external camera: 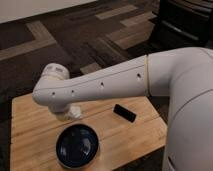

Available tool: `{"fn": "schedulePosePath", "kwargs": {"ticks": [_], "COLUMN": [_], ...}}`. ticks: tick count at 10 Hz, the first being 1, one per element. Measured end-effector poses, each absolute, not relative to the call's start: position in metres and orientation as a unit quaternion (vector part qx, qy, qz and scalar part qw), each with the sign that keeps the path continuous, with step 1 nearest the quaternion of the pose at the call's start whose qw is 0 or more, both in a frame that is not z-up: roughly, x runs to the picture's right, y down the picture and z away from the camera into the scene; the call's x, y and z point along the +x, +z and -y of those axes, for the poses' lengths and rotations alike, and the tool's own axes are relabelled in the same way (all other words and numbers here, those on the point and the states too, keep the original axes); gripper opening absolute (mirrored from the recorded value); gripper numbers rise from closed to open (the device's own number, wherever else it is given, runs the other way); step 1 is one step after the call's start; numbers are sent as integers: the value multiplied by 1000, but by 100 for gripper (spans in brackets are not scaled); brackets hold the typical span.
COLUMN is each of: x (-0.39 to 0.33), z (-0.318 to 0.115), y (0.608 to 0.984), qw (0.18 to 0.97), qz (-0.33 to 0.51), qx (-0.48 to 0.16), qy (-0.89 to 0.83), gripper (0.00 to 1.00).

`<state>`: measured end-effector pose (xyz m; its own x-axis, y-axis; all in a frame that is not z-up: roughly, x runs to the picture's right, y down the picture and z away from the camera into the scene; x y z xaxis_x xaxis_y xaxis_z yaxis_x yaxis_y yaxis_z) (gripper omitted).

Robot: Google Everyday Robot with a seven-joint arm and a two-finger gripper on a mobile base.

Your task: Place the white sponge in the ceramic bowl

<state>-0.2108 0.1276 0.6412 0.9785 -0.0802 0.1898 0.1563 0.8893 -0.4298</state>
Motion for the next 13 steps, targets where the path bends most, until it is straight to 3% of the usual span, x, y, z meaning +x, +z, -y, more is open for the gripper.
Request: {"fn": "schedulePosePath", "kwargs": {"ticks": [4,10,11,13], "x": [-228,-181,-182,-181], "z": [-193,-255,-256,-256], "y": [610,644,644,644], "qw": [966,956,956,956], "qz": [84,73,74,73], "qx": [-241,-278,-279,-279], "qy": [-46,50,51,51], "gripper": [0,0,5,33]}}
